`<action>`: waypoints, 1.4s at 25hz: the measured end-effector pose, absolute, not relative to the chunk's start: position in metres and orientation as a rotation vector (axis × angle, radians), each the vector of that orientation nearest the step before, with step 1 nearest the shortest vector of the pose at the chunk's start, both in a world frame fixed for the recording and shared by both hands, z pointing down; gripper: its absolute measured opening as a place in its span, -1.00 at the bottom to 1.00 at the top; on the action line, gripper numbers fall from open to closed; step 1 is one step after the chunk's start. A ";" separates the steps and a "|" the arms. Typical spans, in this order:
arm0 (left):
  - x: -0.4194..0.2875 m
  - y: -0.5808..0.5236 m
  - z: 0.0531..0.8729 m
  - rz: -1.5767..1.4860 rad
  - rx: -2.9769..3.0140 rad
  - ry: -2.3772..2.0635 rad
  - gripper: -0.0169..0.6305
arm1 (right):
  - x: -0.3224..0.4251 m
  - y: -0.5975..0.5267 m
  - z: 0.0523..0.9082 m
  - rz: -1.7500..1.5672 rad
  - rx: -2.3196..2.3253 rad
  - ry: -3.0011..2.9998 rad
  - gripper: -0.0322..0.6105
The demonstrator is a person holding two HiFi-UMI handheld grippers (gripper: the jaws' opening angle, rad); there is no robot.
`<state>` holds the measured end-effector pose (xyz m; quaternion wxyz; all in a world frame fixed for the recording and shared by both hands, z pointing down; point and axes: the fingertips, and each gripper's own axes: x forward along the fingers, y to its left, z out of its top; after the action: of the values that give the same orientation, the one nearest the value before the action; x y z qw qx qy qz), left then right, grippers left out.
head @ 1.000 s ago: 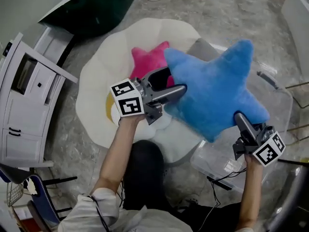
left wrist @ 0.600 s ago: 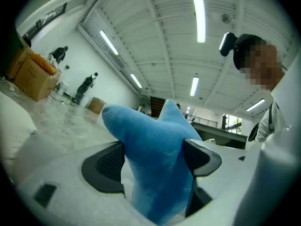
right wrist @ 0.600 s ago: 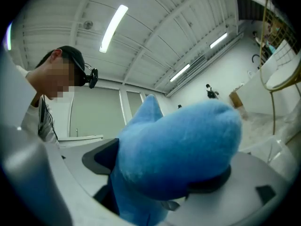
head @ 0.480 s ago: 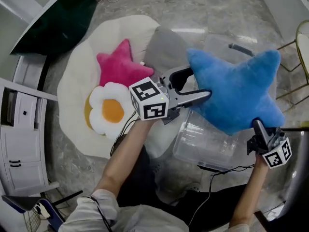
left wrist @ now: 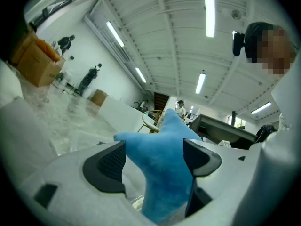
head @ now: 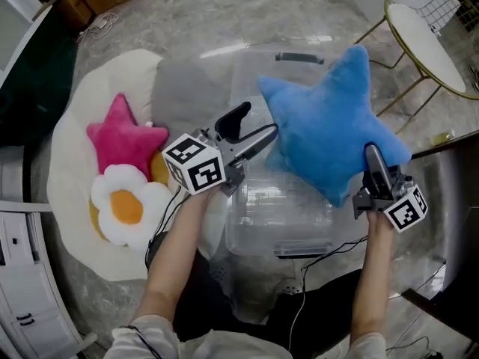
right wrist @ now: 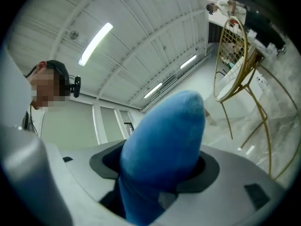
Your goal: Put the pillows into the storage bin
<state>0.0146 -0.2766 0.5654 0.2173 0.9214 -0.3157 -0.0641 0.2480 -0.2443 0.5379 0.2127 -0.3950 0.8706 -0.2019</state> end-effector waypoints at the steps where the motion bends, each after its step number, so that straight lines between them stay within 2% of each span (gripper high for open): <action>1: 0.013 -0.278 0.566 -0.150 2.563 -0.910 0.26 | 0.256 -0.249 0.539 -0.550 -1.145 2.400 0.07; 9: 0.026 -0.262 0.577 0.087 2.642 -0.986 0.26 | 0.276 -0.292 0.578 -0.571 -1.549 2.304 0.03; 18: 0.031 -0.238 0.608 0.091 2.544 -0.898 0.26 | 0.253 -0.310 0.716 -0.988 -1.842 2.398 0.09; 22: 0.020 -0.240 0.599 0.099 2.594 -0.922 0.26 | 0.243 -0.309 0.746 -1.064 -1.958 2.444 0.13; 26: 0.006 -0.238 0.599 0.073 2.564 -0.940 0.26 | 0.251 -0.309 0.733 -1.037 -1.951 2.443 0.16; 35: -0.008 -0.251 0.601 0.034 2.540 -0.953 0.26 | 0.246 -0.301 0.659 -0.603 -1.974 2.620 0.16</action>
<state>-0.0077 -0.2513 0.6006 0.2126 0.9148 -0.3433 0.0122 0.2461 -0.3007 0.6589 -0.0967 -0.5892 0.7818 -0.1799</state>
